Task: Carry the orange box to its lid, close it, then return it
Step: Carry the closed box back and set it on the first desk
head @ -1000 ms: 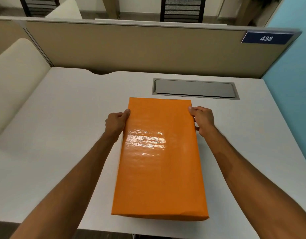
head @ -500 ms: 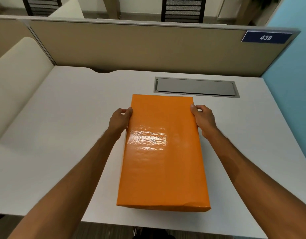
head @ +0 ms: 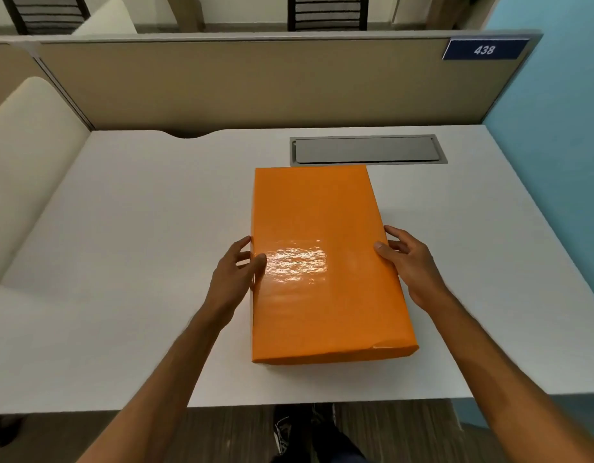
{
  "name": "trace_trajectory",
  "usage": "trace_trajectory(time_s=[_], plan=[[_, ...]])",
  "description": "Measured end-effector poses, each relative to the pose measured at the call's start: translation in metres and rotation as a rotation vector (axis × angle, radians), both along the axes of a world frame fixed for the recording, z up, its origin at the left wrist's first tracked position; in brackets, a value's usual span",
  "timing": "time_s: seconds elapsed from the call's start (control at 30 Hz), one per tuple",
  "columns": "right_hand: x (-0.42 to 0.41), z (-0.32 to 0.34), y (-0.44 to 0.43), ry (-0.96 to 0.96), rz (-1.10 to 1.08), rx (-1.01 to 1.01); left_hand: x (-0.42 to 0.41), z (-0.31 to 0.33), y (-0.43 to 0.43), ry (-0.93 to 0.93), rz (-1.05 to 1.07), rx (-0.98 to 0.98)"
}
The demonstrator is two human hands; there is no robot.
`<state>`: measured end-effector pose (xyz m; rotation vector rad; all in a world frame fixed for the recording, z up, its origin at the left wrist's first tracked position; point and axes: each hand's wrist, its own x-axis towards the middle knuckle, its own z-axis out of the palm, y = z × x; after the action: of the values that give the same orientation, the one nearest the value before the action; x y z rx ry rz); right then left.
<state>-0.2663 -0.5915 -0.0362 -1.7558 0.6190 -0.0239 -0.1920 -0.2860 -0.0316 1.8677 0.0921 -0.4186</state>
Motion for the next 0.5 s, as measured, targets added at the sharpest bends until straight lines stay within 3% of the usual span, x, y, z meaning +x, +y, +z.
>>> trace_trajectory(time_s=[0.5], plan=[[-0.046,-0.001,0.007,0.031,0.002,0.287,-0.038,0.002,0.000,0.168,0.135,-0.251]])
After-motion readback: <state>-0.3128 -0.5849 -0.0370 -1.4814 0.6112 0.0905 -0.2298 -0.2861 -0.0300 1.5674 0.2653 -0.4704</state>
